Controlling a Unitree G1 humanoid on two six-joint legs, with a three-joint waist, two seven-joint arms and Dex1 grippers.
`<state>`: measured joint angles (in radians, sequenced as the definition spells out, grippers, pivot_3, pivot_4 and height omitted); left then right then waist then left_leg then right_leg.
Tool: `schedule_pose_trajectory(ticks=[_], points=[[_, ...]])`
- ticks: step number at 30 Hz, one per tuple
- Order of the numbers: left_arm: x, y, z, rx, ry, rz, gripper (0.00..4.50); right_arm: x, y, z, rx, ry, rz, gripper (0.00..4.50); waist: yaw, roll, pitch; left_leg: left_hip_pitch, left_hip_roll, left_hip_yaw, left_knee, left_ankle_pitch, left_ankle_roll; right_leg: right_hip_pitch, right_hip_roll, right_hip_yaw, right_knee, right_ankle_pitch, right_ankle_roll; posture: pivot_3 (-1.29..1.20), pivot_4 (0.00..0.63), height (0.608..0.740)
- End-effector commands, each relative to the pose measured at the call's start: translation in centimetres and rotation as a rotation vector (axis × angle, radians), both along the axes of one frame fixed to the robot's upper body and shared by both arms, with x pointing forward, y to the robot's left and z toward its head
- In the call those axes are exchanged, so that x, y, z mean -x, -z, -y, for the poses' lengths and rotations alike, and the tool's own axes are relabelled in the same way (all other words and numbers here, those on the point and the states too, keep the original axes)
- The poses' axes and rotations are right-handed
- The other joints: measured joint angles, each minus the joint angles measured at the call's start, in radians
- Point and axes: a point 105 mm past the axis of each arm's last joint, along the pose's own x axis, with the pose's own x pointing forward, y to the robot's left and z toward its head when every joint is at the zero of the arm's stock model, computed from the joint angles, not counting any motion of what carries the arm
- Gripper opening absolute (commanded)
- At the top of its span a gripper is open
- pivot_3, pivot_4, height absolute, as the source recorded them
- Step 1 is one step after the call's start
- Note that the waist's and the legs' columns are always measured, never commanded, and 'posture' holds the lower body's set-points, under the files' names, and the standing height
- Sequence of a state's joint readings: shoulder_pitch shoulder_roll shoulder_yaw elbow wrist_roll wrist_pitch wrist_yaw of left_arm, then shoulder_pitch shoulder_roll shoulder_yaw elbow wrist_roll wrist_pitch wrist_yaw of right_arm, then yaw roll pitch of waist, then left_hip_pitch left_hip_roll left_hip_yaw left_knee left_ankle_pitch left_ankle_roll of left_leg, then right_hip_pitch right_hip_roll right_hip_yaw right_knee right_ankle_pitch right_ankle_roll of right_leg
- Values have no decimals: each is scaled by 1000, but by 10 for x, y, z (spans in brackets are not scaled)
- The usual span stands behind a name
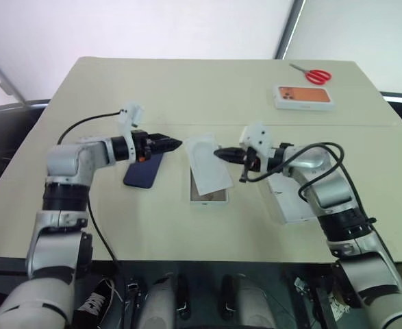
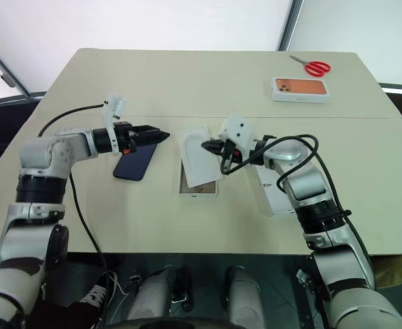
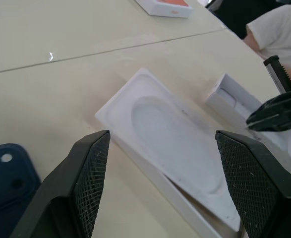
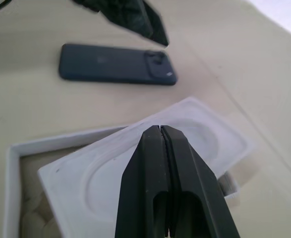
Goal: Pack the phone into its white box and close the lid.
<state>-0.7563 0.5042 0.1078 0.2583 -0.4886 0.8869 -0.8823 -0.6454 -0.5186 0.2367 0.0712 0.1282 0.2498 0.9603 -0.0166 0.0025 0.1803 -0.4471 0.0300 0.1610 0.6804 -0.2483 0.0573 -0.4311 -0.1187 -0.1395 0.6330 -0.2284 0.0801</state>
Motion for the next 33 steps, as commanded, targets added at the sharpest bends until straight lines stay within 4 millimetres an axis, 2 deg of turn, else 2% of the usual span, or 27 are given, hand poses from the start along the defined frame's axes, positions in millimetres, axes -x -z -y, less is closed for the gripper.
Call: schedule_pose_trajectory(ticks=[1,4,6,8,11,15,24,33], points=[[7,-31,-3,84,-34,147,3559,4,-10,-16,3,-45,77,0,2,0,0,0,0,0,0,0,0,0,0,0,0,0,0,0,150,738],[18,-32,-1,112,-72,220,3559,-2,3,-20,101,-26,131,0,1,0,0,0,0,0,0,0,0,1,0,0,0,0,0,0,150,738],[26,-35,-1,148,-84,241,3559,0,13,-21,166,-52,157,0,3,0,0,1,0,0,0,0,0,1,0,0,-1,0,0,0,150,738],[31,-31,-1,110,-92,267,3559,2,17,-21,198,-74,164,0,1,0,0,1,0,0,0,0,0,1,0,0,0,0,0,0,150,738],[34,-26,-2,106,-111,257,3559,2,25,-17,304,-105,210,0,3,0,0,2,0,0,0,0,0,2,0,0,0,0,0,0,150,738],[35,-24,-2,106,-116,257,3559,4,33,-14,353,-125,198,0,3,0,0,2,0,0,0,0,0,2,0,-1,-1,0,0,0,150,738],[34,-16,-4,96,-152,248,3559,28,41,-26,344,-222,99,0,4,0,0,2,0,0,0,0,0,3,1,-1,-1,0,0,0,150,738],[33,-12,-3,89,-170,241,3559,29,32,-34,269,-221,80,0,4,0,0,2,0,0,0,0,0,3,1,-1,-1,0,0,0,150,738]])
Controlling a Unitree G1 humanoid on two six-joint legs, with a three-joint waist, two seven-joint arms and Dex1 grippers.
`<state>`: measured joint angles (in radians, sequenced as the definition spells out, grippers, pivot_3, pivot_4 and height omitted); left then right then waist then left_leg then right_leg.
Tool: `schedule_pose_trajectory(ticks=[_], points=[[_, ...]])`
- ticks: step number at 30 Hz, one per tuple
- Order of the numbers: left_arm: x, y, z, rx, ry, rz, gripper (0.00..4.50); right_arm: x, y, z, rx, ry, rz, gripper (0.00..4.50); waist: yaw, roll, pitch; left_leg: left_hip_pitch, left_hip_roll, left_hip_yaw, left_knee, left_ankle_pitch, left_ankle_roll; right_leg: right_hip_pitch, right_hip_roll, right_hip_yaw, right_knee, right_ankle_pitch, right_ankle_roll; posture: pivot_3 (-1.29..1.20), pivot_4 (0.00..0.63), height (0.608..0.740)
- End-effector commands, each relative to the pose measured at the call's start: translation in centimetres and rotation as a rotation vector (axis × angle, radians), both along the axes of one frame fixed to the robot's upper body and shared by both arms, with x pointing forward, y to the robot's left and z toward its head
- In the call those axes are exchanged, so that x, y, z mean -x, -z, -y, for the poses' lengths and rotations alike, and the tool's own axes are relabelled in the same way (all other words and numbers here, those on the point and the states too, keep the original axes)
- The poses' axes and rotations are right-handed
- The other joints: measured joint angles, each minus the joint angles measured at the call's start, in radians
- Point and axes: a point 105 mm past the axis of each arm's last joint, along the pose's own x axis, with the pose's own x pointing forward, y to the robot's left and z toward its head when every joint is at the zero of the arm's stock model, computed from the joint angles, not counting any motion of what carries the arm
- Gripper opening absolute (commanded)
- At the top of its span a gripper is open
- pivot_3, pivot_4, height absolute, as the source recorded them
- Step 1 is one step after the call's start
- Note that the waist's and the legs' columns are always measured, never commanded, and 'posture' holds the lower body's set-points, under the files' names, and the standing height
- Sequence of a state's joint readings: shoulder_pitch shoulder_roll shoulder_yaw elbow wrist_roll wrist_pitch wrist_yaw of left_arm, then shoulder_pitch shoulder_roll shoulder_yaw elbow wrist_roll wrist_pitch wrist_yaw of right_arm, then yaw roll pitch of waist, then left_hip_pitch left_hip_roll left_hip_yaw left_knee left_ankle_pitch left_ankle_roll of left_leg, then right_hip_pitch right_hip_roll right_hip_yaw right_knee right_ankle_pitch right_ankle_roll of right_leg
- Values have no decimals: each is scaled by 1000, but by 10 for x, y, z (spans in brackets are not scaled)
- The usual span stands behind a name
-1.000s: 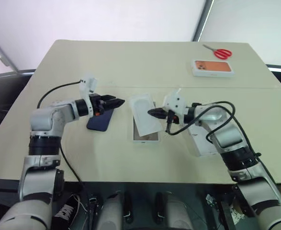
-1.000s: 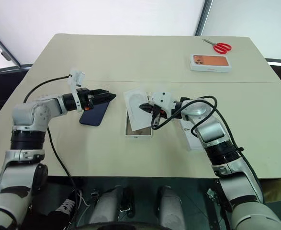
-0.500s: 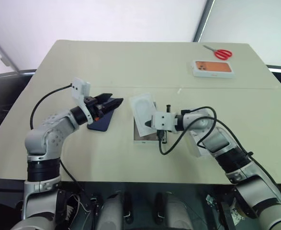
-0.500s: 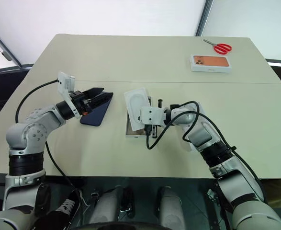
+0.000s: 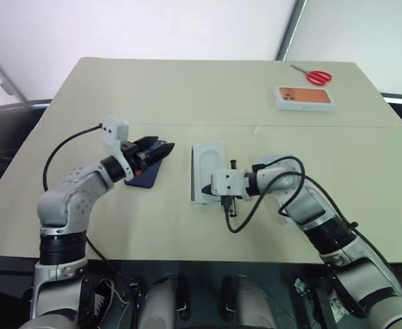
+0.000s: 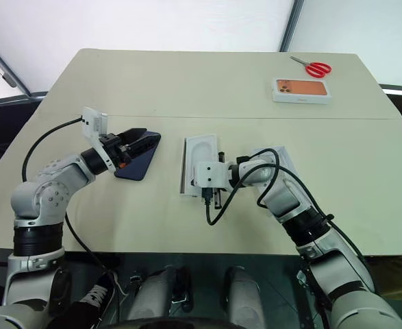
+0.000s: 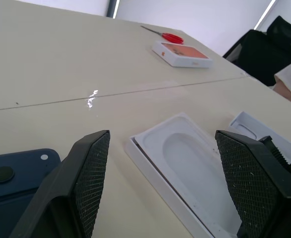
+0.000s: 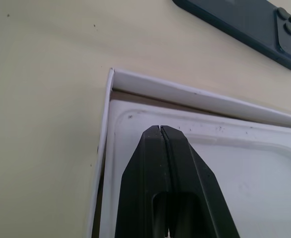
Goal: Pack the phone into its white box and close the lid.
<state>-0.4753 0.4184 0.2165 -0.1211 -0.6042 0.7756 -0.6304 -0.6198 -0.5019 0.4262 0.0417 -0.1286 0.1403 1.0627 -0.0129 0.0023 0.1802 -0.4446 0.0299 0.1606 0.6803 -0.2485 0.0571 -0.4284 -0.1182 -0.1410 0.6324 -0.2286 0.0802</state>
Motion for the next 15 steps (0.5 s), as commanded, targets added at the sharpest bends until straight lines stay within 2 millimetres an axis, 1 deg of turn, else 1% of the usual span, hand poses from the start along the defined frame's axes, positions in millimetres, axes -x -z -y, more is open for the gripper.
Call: schedule_pose_trajectory(ticks=[1,4,10,15], points=[[3,-8,3,0,6,47,3559,2,-21,-8,-95,-15,7,0,0,0,0,0,0,0,0,0,0,0,0,0,0,0,0,0,150,738],[2,-8,3,18,-4,43,3559,0,-28,-12,-135,-3,13,0,-1,0,0,0,0,0,0,0,0,0,0,0,0,0,0,0,150,738],[0,-9,4,36,-14,34,3559,-20,-27,-6,-70,64,125,0,-1,0,0,0,0,0,0,0,0,0,0,0,0,0,0,0,150,738],[1,-7,5,37,-17,30,3559,-28,-25,-3,-26,88,151,0,-1,0,0,0,0,0,0,0,0,0,0,0,0,0,0,0,150,738]])
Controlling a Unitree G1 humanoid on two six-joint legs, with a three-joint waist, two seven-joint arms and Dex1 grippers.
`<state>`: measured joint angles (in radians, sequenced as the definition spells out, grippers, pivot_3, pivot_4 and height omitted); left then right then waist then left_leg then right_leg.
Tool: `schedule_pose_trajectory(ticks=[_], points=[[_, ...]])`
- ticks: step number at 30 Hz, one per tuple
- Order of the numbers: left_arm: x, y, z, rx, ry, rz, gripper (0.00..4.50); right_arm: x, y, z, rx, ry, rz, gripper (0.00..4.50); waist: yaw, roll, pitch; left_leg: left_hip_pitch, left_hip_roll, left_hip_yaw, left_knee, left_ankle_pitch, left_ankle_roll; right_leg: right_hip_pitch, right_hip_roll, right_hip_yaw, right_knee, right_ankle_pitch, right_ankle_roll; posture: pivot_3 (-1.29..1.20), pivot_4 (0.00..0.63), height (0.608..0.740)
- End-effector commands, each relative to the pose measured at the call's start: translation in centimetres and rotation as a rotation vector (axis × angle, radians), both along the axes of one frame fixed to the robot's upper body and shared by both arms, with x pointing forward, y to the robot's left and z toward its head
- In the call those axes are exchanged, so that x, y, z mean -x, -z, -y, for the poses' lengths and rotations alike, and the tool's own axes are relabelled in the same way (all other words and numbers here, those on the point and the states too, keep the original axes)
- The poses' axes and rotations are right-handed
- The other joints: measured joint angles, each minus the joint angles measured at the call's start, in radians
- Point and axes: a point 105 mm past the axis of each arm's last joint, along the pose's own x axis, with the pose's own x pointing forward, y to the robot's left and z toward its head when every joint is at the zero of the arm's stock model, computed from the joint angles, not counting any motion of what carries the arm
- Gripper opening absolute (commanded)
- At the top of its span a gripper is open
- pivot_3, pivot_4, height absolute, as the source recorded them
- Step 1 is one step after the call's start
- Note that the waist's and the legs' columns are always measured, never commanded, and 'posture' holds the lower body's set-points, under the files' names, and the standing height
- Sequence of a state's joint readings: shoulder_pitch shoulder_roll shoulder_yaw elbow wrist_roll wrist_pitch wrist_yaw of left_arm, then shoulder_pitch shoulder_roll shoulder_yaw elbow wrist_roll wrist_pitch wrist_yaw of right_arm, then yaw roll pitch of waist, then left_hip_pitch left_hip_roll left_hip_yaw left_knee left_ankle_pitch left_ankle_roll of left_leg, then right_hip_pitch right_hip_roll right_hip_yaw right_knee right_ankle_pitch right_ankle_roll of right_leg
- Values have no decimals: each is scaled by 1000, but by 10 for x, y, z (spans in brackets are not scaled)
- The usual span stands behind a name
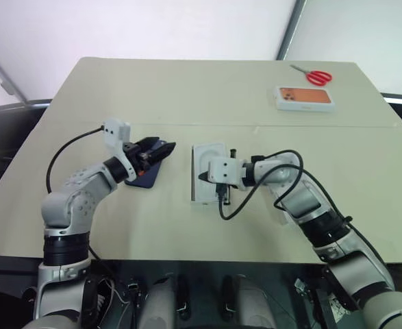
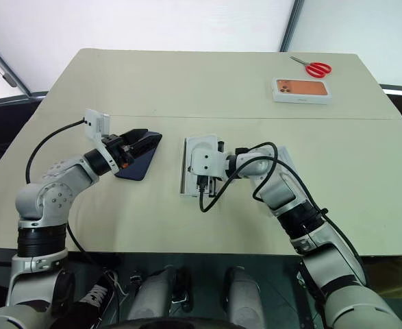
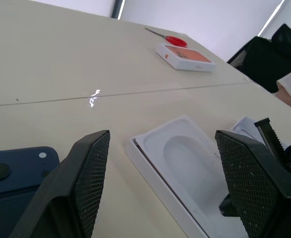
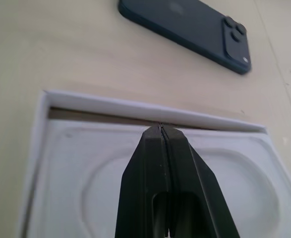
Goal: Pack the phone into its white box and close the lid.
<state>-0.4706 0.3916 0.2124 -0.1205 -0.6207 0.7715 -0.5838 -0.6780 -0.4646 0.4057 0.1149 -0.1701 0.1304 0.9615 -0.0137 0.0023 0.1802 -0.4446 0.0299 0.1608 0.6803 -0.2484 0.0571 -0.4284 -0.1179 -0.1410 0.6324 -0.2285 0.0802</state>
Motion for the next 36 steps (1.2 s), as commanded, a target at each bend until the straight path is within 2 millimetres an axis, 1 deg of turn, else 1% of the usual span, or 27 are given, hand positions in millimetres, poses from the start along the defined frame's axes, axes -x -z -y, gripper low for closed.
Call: schedule_pose_trajectory(ticks=[1,3,7,11,15,18,21,25,28,33,36], points=[[3,-10,2,9,5,40,3559,-5,-8,-1,36,-8,64,0,0,0,0,0,0,0,0,0,0,0,0,0,0,0,0,0,150,738],[3,-9,4,13,7,35,3559,-4,-3,-2,58,-22,63,0,-1,0,0,0,0,0,0,0,0,0,0,0,0,0,0,0,150,738],[4,-6,6,0,8,28,3559,2,4,-12,56,-48,22,0,-2,0,0,0,0,0,0,0,0,0,0,0,0,0,0,0,150,738],[3,-7,3,12,-4,23,3559,5,3,-23,33,-65,15,0,-1,0,0,0,0,0,0,0,0,0,0,0,0,0,0,0,150,738],[3,-6,4,16,-9,16,3559,0,-1,-27,-4,-43,12,0,-2,0,0,0,0,0,0,0,0,0,0,0,0,0,0,0,150,738],[4,-4,5,17,-7,8,3559,-4,-2,-24,-3,-23,14,0,-1,0,0,0,0,0,0,0,0,0,0,0,0,0,0,0,150,738],[5,-4,5,15,-9,10,3559,-8,0,-15,14,-2,20,0,0,0,0,0,0,0,0,0,0,0,0,0,0,0,0,0,150,738],[6,-4,4,9,-11,9,3559,-15,-4,-1,38,29,42,0,0,0,0,0,0,0,0,0,0,0,0,0,0,0,0,0,150,738],[6,-3,3,16,-13,3,3559,-22,-6,3,40,59,58,0,-3,0,0,0,0,0,0,0,0,0,0,0,0,0,0,0,150,738],[5,1,1,-25,-16,-1,3559,-17,16,3,131,28,55,0,-3,0,0,0,0,0,0,0,0,0,1,0,0,0,0,0,150,738],[4,0,-7,-30,-28,-8,3559,-17,15,4,124,29,54,0,-2,0,0,0,0,0,0,0,0,0,0,0,0,0,0,0,150,738]])
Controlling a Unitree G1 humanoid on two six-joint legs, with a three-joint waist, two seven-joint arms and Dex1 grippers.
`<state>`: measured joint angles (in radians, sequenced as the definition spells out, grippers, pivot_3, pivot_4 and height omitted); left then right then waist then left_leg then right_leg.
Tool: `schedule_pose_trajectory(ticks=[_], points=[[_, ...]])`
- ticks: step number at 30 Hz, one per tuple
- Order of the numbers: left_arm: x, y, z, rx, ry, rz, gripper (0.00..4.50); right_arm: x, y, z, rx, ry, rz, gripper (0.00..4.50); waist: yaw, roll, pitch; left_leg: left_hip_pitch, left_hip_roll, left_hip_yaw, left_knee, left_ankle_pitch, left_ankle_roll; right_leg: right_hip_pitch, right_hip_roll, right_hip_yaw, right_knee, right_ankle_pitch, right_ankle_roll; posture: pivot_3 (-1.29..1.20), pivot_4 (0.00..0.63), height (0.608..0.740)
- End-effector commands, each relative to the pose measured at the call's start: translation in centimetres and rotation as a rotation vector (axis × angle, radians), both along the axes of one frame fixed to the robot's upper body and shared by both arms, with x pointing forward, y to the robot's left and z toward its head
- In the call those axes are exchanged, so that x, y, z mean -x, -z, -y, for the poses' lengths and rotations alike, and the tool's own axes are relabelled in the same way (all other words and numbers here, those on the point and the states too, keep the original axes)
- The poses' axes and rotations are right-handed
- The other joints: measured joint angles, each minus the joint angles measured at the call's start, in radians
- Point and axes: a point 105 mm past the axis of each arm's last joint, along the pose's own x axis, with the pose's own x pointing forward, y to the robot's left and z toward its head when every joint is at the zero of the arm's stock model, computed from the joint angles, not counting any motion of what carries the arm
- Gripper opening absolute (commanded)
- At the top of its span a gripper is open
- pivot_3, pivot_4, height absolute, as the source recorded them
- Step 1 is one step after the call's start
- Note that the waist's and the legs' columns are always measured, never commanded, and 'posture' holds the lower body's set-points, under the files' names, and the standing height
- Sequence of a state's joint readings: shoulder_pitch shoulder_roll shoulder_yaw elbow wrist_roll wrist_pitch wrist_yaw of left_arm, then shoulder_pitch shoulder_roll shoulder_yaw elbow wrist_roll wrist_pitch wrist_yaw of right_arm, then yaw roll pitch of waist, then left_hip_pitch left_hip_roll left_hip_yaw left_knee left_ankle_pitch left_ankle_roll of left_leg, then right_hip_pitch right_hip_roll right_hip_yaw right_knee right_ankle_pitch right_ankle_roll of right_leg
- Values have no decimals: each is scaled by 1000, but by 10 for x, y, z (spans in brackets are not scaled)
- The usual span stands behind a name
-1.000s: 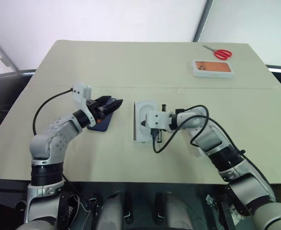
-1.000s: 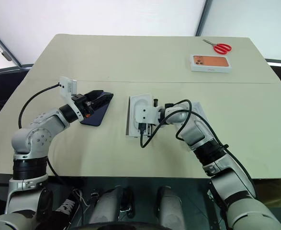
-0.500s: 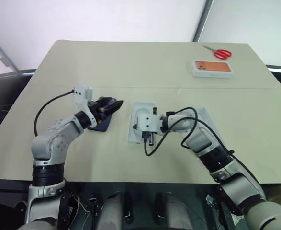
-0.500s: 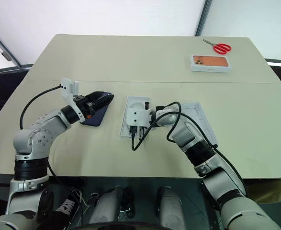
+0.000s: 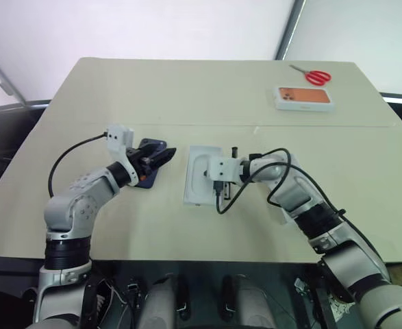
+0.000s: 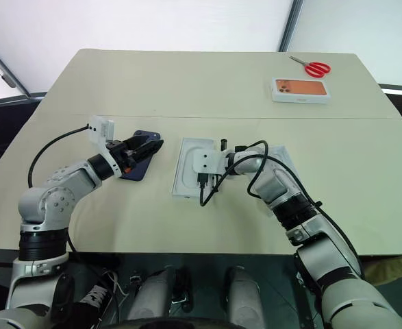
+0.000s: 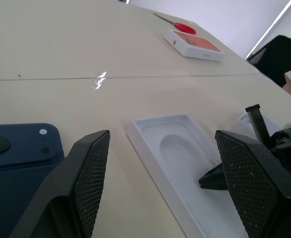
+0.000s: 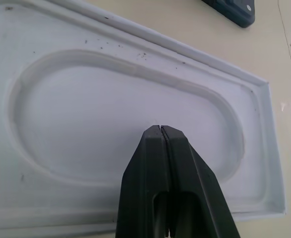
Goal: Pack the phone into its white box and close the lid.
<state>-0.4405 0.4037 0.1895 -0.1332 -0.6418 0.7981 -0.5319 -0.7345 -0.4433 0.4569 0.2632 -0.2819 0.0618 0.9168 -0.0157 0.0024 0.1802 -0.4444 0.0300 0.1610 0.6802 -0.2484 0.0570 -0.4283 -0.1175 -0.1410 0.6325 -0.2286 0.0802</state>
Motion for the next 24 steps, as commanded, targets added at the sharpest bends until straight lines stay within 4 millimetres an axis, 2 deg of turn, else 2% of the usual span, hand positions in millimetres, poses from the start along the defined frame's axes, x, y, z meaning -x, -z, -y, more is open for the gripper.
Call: schedule_pose_trajectory(ticks=[1,6,13,17,20,22,24], points=[[1,-12,-10,-25,-14,48,3559,-1,-2,3,12,-2,16,0,0,0,0,0,0,0,0,0,0,0,0,0,0,0,0,0,150,738],[-2,-13,-20,-31,-37,38,3559,-7,-2,15,45,16,31,0,2,0,0,0,0,0,0,0,0,0,0,0,0,0,0,0,150,738],[-3,-12,-20,-35,-30,42,3559,-13,-1,35,92,37,42,0,5,0,0,0,0,0,0,0,0,1,-1,0,0,0,0,0,150,738],[-3,-10,-24,-36,-33,19,3559,-4,-6,32,15,8,2,0,5,0,0,1,0,0,0,0,0,1,0,0,0,0,0,0,150,738],[-5,-11,-37,-17,-53,-3,3559,6,-3,43,45,-55,15,0,5,0,0,0,-1,0,0,0,0,1,-1,0,0,0,0,0,150,738],[-6,-10,-40,-21,-56,-15,3559,6,-3,44,48,-61,18,0,1,0,0,1,0,0,0,0,0,1,-1,0,0,0,0,0,150,738],[-6,-10,-42,-13,-55,-39,3559,2,-11,37,-17,-43,20,0,1,0,0,1,0,0,0,0,0,1,0,0,0,0,0,0,150,738]])
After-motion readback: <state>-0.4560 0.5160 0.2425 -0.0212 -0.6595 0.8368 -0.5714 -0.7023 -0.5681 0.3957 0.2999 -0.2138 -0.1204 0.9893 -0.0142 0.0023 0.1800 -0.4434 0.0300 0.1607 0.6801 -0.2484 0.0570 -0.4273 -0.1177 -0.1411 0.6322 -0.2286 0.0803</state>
